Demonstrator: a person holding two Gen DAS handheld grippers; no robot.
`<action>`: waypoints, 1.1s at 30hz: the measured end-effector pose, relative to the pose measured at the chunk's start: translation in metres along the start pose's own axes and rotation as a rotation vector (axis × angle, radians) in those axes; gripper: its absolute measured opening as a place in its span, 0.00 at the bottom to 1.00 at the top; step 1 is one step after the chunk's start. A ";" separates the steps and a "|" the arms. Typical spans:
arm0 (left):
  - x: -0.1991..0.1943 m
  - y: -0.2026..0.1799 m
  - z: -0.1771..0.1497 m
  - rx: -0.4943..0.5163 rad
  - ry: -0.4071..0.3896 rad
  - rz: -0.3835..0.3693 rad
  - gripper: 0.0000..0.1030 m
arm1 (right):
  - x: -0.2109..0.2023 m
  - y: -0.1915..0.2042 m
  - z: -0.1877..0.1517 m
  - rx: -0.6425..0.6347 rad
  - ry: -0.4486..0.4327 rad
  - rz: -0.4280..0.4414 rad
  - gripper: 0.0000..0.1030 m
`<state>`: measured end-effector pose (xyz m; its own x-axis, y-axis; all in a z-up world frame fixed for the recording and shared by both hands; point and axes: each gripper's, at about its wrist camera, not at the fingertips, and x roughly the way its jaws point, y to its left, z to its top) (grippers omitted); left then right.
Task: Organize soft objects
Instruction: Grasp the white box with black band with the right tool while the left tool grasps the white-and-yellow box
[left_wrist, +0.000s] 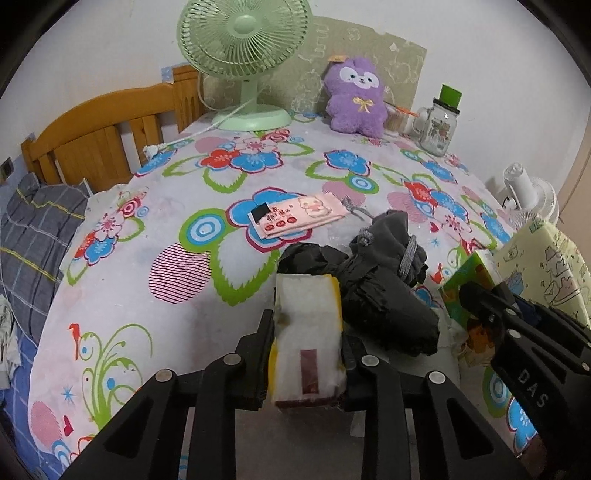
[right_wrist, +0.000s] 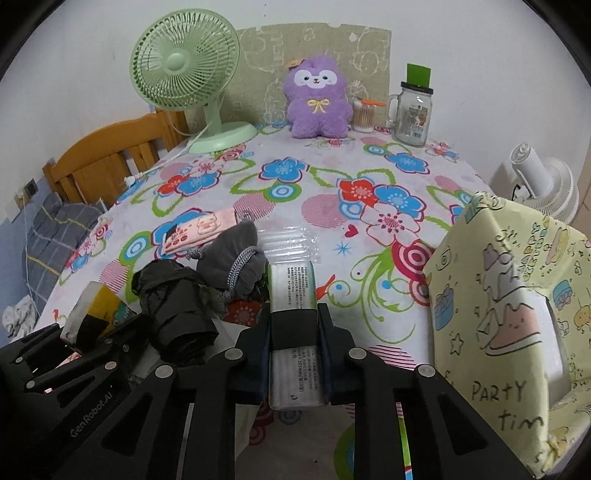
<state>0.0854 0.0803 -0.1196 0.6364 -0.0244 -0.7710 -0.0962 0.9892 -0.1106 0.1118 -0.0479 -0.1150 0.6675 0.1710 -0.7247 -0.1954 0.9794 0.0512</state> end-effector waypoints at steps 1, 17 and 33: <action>-0.002 0.000 0.000 0.002 -0.005 0.002 0.26 | -0.003 -0.001 0.000 0.004 -0.005 0.004 0.23; -0.039 -0.016 0.004 0.048 -0.085 0.007 0.24 | -0.042 0.000 0.000 0.015 -0.081 0.021 0.23; -0.078 -0.041 0.013 0.099 -0.165 -0.006 0.24 | -0.085 -0.006 0.006 0.011 -0.156 0.033 0.23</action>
<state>0.0497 0.0438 -0.0468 0.7546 -0.0146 -0.6560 -0.0209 0.9987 -0.0462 0.0606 -0.0672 -0.0499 0.7646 0.2164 -0.6071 -0.2116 0.9740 0.0808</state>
